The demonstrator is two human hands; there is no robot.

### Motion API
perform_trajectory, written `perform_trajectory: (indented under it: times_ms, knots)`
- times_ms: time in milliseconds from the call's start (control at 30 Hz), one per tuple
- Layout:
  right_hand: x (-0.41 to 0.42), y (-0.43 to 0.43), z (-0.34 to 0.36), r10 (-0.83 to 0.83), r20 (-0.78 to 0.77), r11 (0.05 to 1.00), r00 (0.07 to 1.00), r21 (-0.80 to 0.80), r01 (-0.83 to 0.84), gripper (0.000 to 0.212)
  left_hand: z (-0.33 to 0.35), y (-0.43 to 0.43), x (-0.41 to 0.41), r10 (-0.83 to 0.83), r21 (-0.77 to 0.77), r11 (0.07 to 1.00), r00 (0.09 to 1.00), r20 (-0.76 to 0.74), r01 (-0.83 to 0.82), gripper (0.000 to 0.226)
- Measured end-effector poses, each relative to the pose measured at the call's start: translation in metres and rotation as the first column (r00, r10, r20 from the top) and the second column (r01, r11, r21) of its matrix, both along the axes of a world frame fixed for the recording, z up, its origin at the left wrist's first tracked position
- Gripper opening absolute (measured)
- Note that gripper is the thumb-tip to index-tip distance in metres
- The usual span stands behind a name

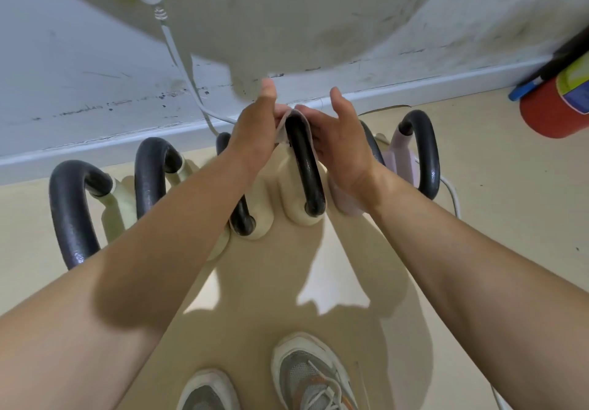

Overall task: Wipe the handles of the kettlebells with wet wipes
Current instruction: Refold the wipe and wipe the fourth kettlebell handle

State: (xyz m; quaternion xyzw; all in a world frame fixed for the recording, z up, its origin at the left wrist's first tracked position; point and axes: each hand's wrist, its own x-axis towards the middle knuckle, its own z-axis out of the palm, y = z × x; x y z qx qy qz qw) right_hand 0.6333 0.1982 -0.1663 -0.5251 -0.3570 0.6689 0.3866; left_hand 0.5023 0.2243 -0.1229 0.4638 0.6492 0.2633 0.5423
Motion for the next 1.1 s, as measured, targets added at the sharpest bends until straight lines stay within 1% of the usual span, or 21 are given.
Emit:
perform_trajectory:
  times_ms: [67,167,200,233,300,367,433,500,567,667,700,767,833,900,933,967,1033,1100]
  knots:
    - [-0.002,-0.006,-0.001,-0.044,-0.029,0.998,0.999,0.037,0.045,0.086,0.002,-0.01,0.0,0.01,0.026,1.0,0.999,0.039,-0.011,0.065]
    - [-0.009,-0.013,-0.003,-0.08,-0.013,0.996,0.997,0.049,0.08,0.058,0.0,-0.019,0.007,-0.04,0.028,0.999,0.999,0.009,0.04,0.078]
    - [-0.01,-0.013,-0.003,-0.094,-0.014,0.995,0.995,0.026,0.094,0.055,0.001,-0.019,0.008,-0.043,0.009,0.999,0.999,-0.014,0.043,0.08]
    - [-0.009,-0.012,-0.002,-0.105,-0.006,0.994,0.994,-0.002,0.105,0.058,0.001,-0.017,0.009,-0.046,-0.012,0.999,0.998,-0.032,0.045,0.082]
    - [-0.006,-0.01,0.0,-0.103,-0.013,0.993,0.995,-0.056,0.102,0.072,0.0,-0.014,0.007,-0.058,-0.025,0.998,0.997,-0.053,0.056,0.082]
    - [-0.005,-0.011,0.004,-0.103,-0.071,0.991,0.992,-0.092,0.097,0.082,0.004,-0.012,0.003,-0.058,-0.021,0.998,0.996,-0.069,0.056,0.075]
    - [-0.002,-0.017,0.004,-0.166,-0.188,0.981,0.968,-0.133,0.142,0.086,0.006,-0.012,0.0,-0.043,-0.035,0.999,0.996,-0.081,0.041,0.068]
    - [0.001,-0.024,0.006,-0.222,-0.262,0.968,0.939,-0.172,0.181,0.082,0.004,-0.012,-0.002,-0.037,-0.034,0.999,0.995,-0.097,0.034,0.051]
    - [0.002,-0.029,0.007,-0.254,-0.242,0.959,0.936,-0.188,0.212,0.076,-0.001,-0.012,-0.004,-0.1,0.004,0.995,0.984,-0.148,0.101,0.029]
    - [0.001,-0.026,0.006,-0.263,-0.193,0.952,0.945,-0.214,0.221,0.072,-0.007,-0.015,-0.009,-0.246,0.006,0.966,0.929,-0.277,0.257,0.022]
    - [0.001,-0.024,0.007,-0.268,-0.189,0.948,0.945,-0.226,0.224,0.073,-0.007,-0.017,-0.011,-0.314,0.012,0.941,0.887,-0.337,0.338,0.026]
    - [0.0,-0.019,0.008,-0.277,-0.197,0.941,0.94,-0.251,0.225,0.076,-0.007,-0.019,-0.012,-0.418,0.038,0.867,0.767,-0.486,0.497,0.041]
    - [-0.001,-0.014,0.007,-0.293,-0.209,0.933,0.933,-0.276,0.231,0.074,-0.013,-0.016,-0.013,-0.436,0.074,0.809,0.679,-0.59,0.584,0.052]
    - [0.0,-0.012,0.002,-0.296,-0.215,0.928,0.931,-0.295,0.228,0.07,-0.021,-0.012,-0.013,-0.436,0.104,0.759,0.62,-0.652,0.643,0.066]
    - [0.001,-0.013,0.001,-0.283,-0.215,0.932,0.935,-0.292,0.215,0.069,-0.024,-0.01,-0.012,-0.424,0.124,0.744,0.606,-0.673,0.657,0.069]
    - [0.003,-0.013,0.0,-0.258,-0.215,0.939,0.942,-0.286,0.192,0.069,-0.026,-0.008,-0.012,-0.397,0.152,0.736,0.603,-0.692,0.66,0.064]
    - [0.006,-0.015,0.002,-0.209,-0.182,0.949,0.961,-0.274,0.154,0.07,-0.028,-0.001,-0.013,-0.326,0.204,0.735,0.601,-0.73,0.647,0.04]
    - [0.005,-0.015,0.004,-0.219,-0.103,0.948,0.97,-0.255,0.187,0.065,-0.03,0.008,-0.018,-0.276,0.244,0.734,0.606,-0.746,0.634,0.023]
